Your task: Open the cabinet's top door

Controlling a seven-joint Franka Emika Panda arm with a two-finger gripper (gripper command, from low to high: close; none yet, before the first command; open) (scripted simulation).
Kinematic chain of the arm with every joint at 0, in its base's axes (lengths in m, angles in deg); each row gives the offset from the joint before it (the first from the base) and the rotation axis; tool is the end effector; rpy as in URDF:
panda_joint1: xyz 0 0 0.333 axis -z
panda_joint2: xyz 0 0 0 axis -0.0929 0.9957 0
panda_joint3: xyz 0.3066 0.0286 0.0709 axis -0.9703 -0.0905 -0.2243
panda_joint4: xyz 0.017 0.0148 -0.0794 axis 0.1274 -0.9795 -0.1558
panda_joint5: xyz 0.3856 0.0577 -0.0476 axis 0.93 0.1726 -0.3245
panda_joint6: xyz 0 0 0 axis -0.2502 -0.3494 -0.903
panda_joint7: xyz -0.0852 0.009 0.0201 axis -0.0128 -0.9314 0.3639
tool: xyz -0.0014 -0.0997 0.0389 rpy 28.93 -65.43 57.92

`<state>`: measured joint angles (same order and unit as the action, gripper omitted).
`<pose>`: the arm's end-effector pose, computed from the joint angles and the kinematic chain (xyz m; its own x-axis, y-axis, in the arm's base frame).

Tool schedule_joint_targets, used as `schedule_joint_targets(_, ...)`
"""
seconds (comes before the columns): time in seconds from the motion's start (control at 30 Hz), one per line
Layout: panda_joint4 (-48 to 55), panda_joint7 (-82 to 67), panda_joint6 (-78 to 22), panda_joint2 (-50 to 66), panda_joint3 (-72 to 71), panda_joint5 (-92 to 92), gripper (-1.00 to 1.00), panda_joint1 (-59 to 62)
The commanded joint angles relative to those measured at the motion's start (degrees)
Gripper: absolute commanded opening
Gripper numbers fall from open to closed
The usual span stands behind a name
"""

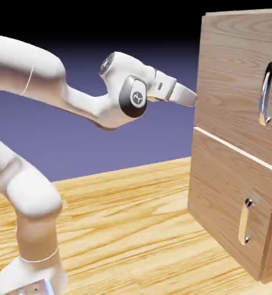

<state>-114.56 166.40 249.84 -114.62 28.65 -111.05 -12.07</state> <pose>0.3930 0.0195 0.5957 0.3390 -0.6466 0.6833 -0.2081 -0.7599 -0.6158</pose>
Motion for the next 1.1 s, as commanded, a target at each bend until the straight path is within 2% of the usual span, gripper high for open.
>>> schedule_joint_targets(0.0, 0.74, 1.86, 0.14, -0.26, 1.01, -2.50, 0.00, -0.87)
schedule_joint_targets(1.07, 24.29, 61.30, 4.69, -8.46, 33.43, -82.23, 0.00, -28.71)
